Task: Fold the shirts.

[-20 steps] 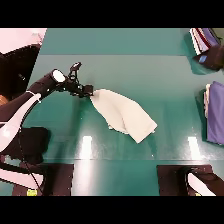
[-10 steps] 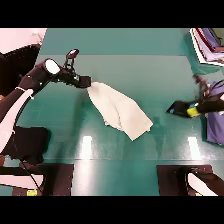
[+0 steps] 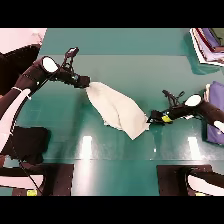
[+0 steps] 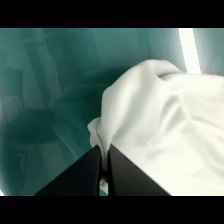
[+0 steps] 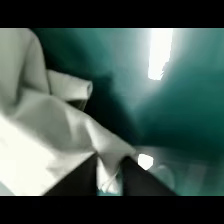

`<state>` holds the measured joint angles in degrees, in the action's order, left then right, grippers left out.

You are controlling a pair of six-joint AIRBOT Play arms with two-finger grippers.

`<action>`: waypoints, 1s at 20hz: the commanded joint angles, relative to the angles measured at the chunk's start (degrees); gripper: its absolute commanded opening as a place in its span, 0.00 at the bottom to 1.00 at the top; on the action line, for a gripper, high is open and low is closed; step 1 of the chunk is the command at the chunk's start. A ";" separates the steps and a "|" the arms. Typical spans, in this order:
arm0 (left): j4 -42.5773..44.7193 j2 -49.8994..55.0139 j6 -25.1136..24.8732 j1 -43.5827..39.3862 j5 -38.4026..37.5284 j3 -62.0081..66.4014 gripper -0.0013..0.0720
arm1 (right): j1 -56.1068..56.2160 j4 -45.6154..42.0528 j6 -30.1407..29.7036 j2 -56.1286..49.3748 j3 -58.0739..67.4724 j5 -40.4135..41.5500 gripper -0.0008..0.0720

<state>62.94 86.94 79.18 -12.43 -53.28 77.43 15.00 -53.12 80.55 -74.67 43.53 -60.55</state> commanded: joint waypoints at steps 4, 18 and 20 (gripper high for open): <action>1.18 -4.76 0.09 0.04 -1.20 0.20 0.06 | 2.10 -1.55 -2.16 2.05 7.82 4.48 0.04; 6.05 -40.09 -0.11 0.02 -3.41 21.42 0.06 | -16.31 -4.50 -1.62 29.79 46.51 -10.99 0.03; 6.03 -39.43 0.24 0.02 -5.84 21.16 0.06 | -18.29 -4.50 0.59 28.02 50.10 -15.74 0.03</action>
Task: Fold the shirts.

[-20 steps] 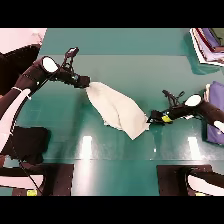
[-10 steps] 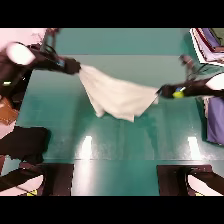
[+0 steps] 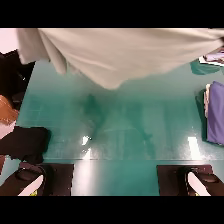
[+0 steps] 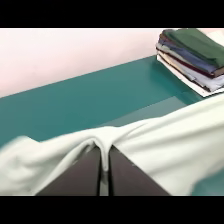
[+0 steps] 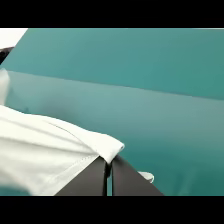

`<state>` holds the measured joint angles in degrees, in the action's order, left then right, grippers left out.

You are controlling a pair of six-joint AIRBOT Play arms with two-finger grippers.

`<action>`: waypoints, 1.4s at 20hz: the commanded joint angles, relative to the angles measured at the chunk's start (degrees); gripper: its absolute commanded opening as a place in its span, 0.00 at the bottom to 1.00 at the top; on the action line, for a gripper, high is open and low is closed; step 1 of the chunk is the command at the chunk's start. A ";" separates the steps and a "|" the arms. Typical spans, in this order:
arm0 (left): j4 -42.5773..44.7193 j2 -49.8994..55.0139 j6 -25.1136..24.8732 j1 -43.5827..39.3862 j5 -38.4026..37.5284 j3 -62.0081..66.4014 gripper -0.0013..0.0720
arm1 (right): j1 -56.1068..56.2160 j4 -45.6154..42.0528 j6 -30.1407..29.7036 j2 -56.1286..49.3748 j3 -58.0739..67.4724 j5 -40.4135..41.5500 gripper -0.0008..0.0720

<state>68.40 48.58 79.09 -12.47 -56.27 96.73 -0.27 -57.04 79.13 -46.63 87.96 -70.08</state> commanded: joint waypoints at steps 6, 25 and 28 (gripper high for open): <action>0.66 4.52 1.95 -2.36 -15.47 -14.60 0.06 | 5.01 -5.73 5.55 -11.72 1.75 -13.97 0.03; 4.09 4.68 1.97 -6.62 -10.62 -36.02 0.66 | 12.74 -11.93 6.99 -17.57 -19.23 -9.42 0.03; 5.16 5.40 1.95 3.98 -9.60 -35.98 0.66 | 12.74 -11.93 6.99 -17.57 -19.23 -9.40 0.03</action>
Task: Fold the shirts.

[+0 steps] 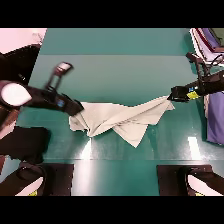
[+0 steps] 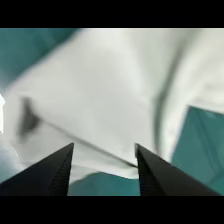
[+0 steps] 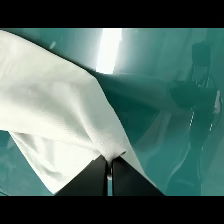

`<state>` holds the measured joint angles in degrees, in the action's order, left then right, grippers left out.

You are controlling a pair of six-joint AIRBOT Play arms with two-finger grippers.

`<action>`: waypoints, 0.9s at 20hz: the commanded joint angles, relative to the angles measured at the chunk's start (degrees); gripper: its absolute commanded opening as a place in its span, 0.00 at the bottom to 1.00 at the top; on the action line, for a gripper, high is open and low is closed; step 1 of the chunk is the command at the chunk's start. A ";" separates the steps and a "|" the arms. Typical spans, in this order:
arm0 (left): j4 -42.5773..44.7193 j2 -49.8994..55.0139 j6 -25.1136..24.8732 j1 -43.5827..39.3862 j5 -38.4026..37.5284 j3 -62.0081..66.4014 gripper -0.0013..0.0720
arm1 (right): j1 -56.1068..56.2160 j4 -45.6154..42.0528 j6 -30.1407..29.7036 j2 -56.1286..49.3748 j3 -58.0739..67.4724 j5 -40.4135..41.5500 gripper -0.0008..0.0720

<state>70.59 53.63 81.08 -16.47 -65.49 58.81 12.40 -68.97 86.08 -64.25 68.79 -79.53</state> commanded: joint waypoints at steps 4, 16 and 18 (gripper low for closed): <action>1.55 4.07 -0.07 13.70 3.65 -6.29 0.66 | 0.07 0.37 0.02 0.02 -0.07 0.33 0.03; -6.75 12.44 -5.73 14.49 7.63 -15.93 0.66 | 0.09 0.42 0.04 0.02 -0.09 0.33 0.03; -6.82 13.00 -6.40 14.49 8.26 -16.70 0.66 | 0.09 0.44 0.04 0.02 -0.09 0.39 0.03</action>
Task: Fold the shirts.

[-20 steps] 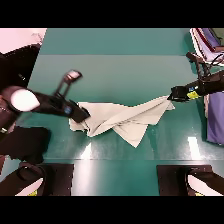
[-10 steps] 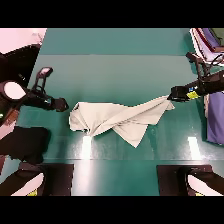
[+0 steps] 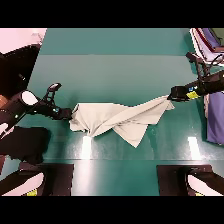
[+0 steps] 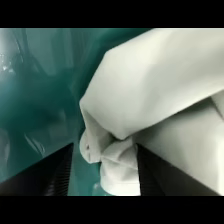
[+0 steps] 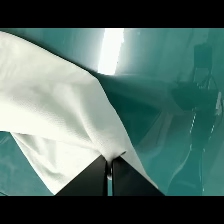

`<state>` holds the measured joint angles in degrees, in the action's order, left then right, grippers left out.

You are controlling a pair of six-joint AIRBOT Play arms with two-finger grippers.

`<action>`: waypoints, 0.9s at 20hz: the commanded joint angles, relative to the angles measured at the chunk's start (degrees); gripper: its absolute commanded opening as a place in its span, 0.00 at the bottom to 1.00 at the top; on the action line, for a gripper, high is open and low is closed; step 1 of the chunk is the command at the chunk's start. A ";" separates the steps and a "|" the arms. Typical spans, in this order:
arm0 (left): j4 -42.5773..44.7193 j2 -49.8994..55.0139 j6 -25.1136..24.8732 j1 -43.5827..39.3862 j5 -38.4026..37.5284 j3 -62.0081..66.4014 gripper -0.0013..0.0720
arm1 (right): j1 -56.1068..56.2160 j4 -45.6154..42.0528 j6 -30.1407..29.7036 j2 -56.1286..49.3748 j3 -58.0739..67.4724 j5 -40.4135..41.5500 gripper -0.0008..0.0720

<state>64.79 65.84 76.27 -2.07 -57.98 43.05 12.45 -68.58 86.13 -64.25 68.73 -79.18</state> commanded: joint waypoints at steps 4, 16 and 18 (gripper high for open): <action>-2.38 3.41 -1.51 0.09 3.58 -2.03 0.66 | 0.04 0.04 0.00 0.02 -0.02 0.04 0.03; -2.82 -6.01 1.38 0.09 3.32 13.20 0.06 | -2.62 -0.17 -0.04 0.07 12.22 -2.99 0.03; -1.09 -11.41 1.33 0.09 3.32 20.85 0.06 | -3.82 -0.20 -0.07 0.07 18.91 -4.68 0.03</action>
<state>61.04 60.47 76.62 -1.96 -54.68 55.37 10.07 -68.66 86.13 -64.23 80.18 -81.49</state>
